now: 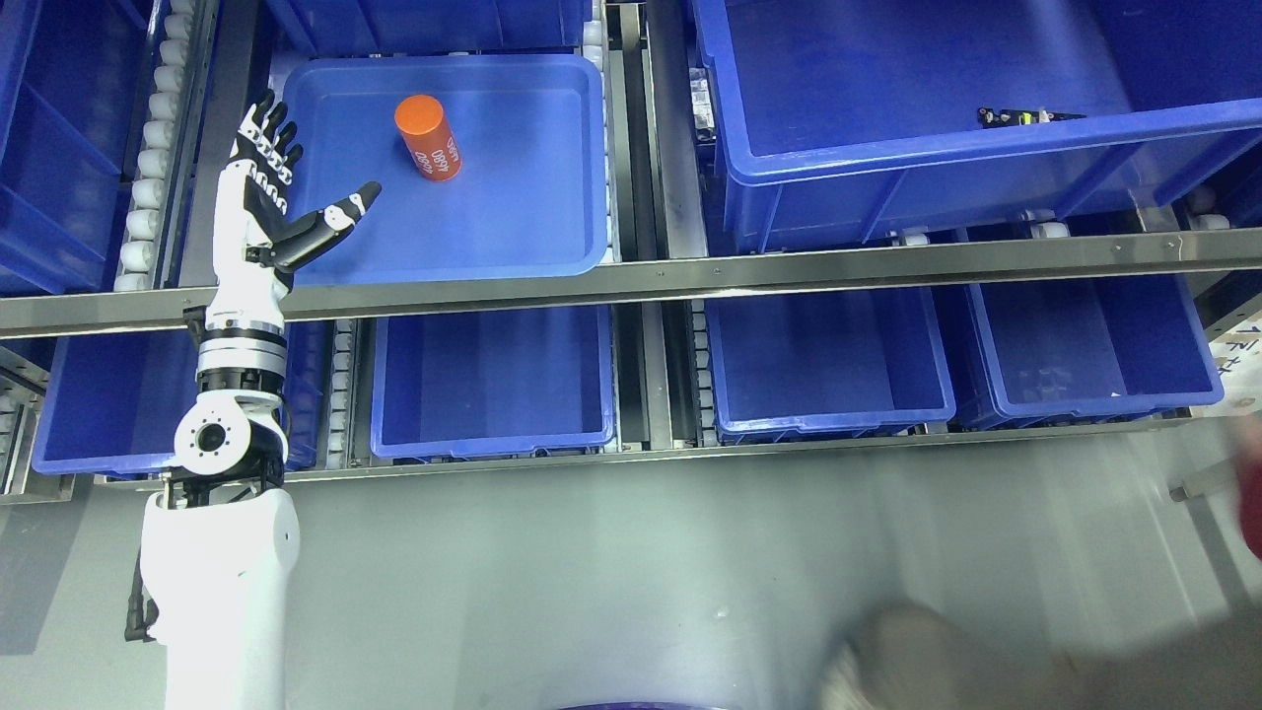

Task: Grab orange capacitor from left shelf to right desk
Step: 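Reach the left hand toward the orange container in the blue bin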

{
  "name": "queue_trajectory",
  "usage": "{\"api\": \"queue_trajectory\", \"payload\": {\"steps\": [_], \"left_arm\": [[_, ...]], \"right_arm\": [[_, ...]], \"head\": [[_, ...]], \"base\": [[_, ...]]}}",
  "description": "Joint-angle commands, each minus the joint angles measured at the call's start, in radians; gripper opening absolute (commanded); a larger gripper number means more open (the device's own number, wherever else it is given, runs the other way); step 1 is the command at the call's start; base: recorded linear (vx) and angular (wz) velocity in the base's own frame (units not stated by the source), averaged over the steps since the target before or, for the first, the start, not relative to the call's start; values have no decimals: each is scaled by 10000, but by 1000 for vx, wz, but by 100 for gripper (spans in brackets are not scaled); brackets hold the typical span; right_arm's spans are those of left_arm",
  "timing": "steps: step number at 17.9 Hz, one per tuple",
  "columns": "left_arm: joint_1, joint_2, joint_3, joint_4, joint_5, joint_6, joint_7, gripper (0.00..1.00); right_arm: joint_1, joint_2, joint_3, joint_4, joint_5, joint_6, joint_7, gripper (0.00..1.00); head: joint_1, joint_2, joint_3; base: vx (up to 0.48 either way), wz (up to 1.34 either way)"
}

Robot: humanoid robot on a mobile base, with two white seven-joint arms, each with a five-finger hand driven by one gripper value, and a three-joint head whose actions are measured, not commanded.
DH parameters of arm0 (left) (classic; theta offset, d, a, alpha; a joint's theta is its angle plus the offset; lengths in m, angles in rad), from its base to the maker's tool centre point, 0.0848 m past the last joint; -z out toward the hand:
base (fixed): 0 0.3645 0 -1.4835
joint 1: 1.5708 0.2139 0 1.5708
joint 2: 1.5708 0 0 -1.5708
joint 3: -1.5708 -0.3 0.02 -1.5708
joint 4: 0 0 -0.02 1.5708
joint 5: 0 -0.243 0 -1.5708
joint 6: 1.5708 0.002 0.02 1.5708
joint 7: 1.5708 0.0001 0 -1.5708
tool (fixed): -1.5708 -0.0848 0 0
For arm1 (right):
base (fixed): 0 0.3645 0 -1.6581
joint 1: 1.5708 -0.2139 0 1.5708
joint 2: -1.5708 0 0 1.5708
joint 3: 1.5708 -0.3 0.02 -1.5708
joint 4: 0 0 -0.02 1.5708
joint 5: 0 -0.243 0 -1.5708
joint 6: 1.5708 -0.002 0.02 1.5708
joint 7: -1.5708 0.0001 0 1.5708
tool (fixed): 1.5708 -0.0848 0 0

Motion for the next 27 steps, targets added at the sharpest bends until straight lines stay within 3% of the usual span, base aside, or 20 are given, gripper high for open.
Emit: {"api": "queue_trajectory", "payload": {"steps": [1, 8, 18, 27], "left_arm": [[61, -400, 1, -370, 109, 244, 3, 100], [-169, -400, -646, -294, 94, 794, -12, 100], [-2070, 238, -708, 2634, -197, 1195, -1223, 100], [-2563, 223, -1059, 3557, -290, 1195, -1498, 98]], "right_arm": [[200, -174, -123, -175, 46, 2, 6, 100], [200, -174, -123, -175, 46, 2, 6, 100], [200, -174, -123, -175, 46, 2, 6, 100], [200, -174, -123, -175, 46, 2, 6, 100]], "head": [[0, 0, 0], [0, 0, 0], [0, 0, 0], [0, 0, 0]], "base": [[0, 0], [0, 0], [0, 0], [0, 0]]}}
